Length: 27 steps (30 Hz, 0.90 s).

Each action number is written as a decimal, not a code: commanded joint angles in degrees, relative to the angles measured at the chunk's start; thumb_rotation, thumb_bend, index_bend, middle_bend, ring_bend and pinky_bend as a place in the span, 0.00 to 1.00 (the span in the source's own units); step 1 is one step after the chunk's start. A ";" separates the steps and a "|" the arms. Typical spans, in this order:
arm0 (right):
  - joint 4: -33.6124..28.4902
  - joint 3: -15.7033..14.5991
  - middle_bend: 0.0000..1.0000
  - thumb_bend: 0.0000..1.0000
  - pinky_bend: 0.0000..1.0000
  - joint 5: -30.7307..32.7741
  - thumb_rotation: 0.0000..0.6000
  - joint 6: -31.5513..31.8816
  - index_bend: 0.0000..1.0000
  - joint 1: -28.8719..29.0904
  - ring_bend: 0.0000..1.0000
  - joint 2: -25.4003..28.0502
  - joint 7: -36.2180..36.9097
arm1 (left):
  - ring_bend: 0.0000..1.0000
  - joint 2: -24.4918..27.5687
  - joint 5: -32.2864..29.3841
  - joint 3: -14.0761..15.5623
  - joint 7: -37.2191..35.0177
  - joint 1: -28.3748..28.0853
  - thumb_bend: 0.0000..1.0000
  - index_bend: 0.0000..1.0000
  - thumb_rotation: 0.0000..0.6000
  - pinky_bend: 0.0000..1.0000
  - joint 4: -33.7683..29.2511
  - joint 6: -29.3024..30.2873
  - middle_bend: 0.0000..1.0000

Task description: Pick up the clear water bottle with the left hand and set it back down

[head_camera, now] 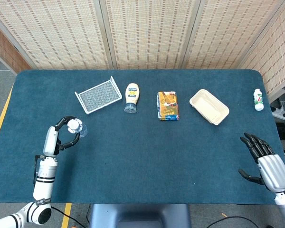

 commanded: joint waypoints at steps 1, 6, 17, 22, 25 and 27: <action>-0.14 -0.07 0.00 0.13 0.12 0.07 1.00 -0.29 0.00 0.08 0.00 0.08 -0.12 | 0.62 4.96 -6.70 -2.60 -7.39 1.46 0.69 0.68 1.00 0.58 -8.95 -6.42 0.73; -0.50 -0.34 0.00 0.13 0.12 0.01 1.00 -0.84 0.00 0.18 0.00 0.39 -0.33 | 0.62 0.79 -4.89 -0.57 14.49 0.48 0.70 0.71 1.00 0.58 2.16 -0.78 0.73; -0.88 -0.42 0.00 0.13 0.12 0.29 1.00 -1.26 0.00 0.20 0.00 0.57 -0.83 | 0.62 -6.75 6.19 5.37 39.12 -1.91 0.70 0.72 1.00 0.58 32.36 9.29 0.73; -0.97 -0.47 0.00 0.13 0.12 0.35 1.00 -1.59 0.00 0.31 0.00 0.64 -0.96 | 0.62 -6.60 3.31 4.10 30.46 -1.10 0.70 0.73 1.00 0.58 26.43 6.62 0.73; -1.04 -0.51 0.00 0.13 0.12 0.32 1.00 -1.62 0.00 0.31 0.00 0.69 -0.99 | 0.62 -5.99 1.47 3.33 26.09 -0.62 0.70 0.73 1.00 0.58 22.19 4.70 0.73; -1.11 -0.54 0.00 0.13 0.12 0.30 1.00 -1.64 0.00 0.29 0.00 0.74 -0.98 | 0.62 -4.41 -1.80 2.02 17.94 0.30 0.70 0.73 1.00 0.58 13.80 1.10 0.73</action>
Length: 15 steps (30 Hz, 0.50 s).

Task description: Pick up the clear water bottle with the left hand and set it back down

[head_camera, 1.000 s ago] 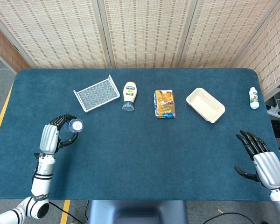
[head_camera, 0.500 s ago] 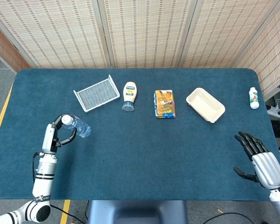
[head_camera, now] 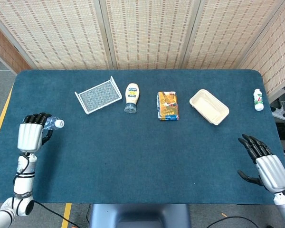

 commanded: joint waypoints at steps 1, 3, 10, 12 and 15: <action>-0.06 -0.03 0.00 0.13 0.12 0.04 1.00 -0.13 0.00 0.04 0.00 0.05 0.01 | 0.62 1.89 -5.71 -1.90 -26.57 1.71 0.70 0.73 1.00 0.58 -22.98 -6.19 0.73; -0.08 -0.05 0.00 0.13 0.12 0.05 1.00 -0.29 0.00 0.10 0.00 0.07 -0.04 | 0.62 4.68 -7.12 -2.58 -30.74 2.23 0.70 0.73 1.00 0.59 -29.29 -8.59 0.73; -0.26 -0.25 0.00 0.13 0.12 -0.01 1.00 -0.83 0.00 0.26 0.00 0.16 -0.34 | 0.63 9.95 -8.47 -5.82 -32.96 2.66 0.70 0.73 1.00 0.59 -38.77 -9.34 0.73; -0.30 -0.25 0.00 0.13 0.13 0.07 1.00 -0.97 0.00 0.31 0.00 0.17 -0.39 | 0.63 10.31 -7.71 -7.19 -30.87 2.35 0.70 0.73 1.00 0.59 -39.45 -7.29 0.73; -0.37 -0.23 0.00 0.13 0.13 0.20 1.00 -1.21 0.00 0.40 0.00 0.20 -0.44 | 0.63 11.23 -6.38 -9.74 -29.79 2.23 0.70 0.73 1.00 0.59 -42.00 -3.67 0.73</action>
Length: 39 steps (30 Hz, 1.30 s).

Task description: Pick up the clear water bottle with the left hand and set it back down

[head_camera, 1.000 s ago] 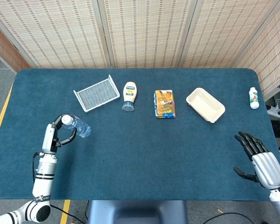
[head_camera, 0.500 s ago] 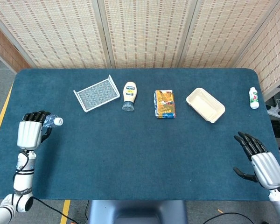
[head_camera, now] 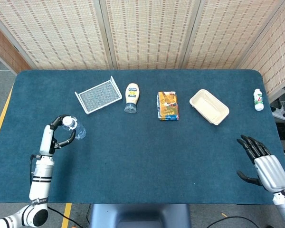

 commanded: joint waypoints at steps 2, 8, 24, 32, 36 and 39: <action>-0.05 0.01 0.00 0.13 0.13 0.07 1.00 -0.16 0.00 0.08 0.00 0.03 -0.02 | 0.63 3.23 1.24 -5.02 2.40 0.43 0.70 0.74 1.00 0.59 -5.61 5.25 0.73; 0.09 0.02 0.00 0.13 0.13 0.02 1.00 -0.40 0.00 0.27 0.00 -0.04 -0.06 | 0.63 2.67 0.95 -1.75 8.33 0.80 0.70 0.74 1.00 0.59 -3.37 4.04 0.73; 0.08 0.38 0.00 0.13 0.13 0.88 1.00 -1.61 0.00 0.94 0.00 -0.34 -0.80 | 0.63 1.31 2.94 -0.28 6.34 1.02 0.70 0.74 1.00 0.59 -1.64 3.53 0.73; 0.04 0.36 0.00 0.13 0.13 0.96 1.00 -1.74 0.00 1.03 0.00 -0.21 -0.61 | 0.63 2.63 2.41 -0.61 7.89 1.56 0.70 0.74 1.00 0.59 -3.43 4.40 0.73; 0.00 0.51 0.00 0.13 0.13 1.35 1.00 -2.22 0.00 1.27 0.00 -0.29 -0.86 | 0.63 -0.12 -0.31 1.39 7.50 1.06 0.70 0.74 1.00 0.59 1.47 0.25 0.73; -0.03 0.55 0.00 0.13 0.13 1.50 1.00 -2.38 0.00 1.34 0.00 -0.33 -1.02 | 0.63 -4.48 -1.90 2.34 7.70 0.50 0.70 0.74 1.00 0.59 8.47 -1.44 0.73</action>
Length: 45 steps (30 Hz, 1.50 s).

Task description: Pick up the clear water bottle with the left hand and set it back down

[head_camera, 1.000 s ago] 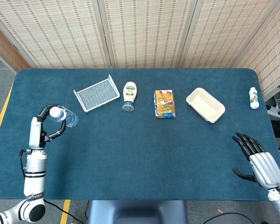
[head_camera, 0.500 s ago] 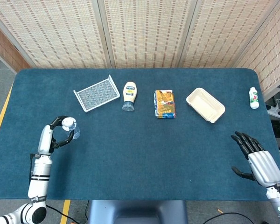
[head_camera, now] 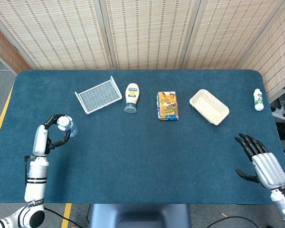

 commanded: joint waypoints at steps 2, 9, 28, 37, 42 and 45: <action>-0.07 0.06 0.00 0.13 0.13 0.26 1.00 -0.32 0.00 0.14 0.00 -0.01 0.02 | 0.63 -7.91 -4.30 1.45 -1.27 -1.01 0.70 0.74 1.00 0.59 11.47 -4.42 0.73; -0.25 -0.02 0.00 0.13 0.13 0.53 1.00 -0.98 0.00 0.37 0.00 0.21 -0.05 | 0.63 -14.77 -5.94 -0.47 -6.71 -1.68 0.71 0.74 1.00 0.59 19.04 -4.90 0.73; -0.31 -0.13 0.00 0.13 0.13 0.58 1.00 -1.22 0.00 0.48 0.00 0.17 -0.37 | 0.04 -14.29 -0.65 1.91 -9.11 -1.32 0.42 0.00 1.00 0.17 22.07 -4.97 0.01; -0.52 -0.26 0.00 0.13 0.13 0.56 1.00 -1.27 0.00 0.44 0.00 0.26 -0.55 | 0.00 -10.00 0.77 2.06 -5.29 -1.17 0.42 0.00 1.00 0.16 17.53 -4.49 0.00; -0.54 -0.37 0.00 0.13 0.13 0.36 1.00 -1.13 0.00 0.38 0.00 0.41 -0.39 | 0.00 -3.61 3.46 3.50 5.94 -1.27 0.42 0.00 1.00 0.15 14.71 -3.42 0.00; -0.49 -0.28 0.00 0.13 0.13 0.35 1.00 -1.02 0.00 0.41 0.00 0.33 -0.26 | 0.00 1.27 4.84 4.56 13.55 -1.14 0.42 0.00 1.00 0.15 12.68 -3.23 0.00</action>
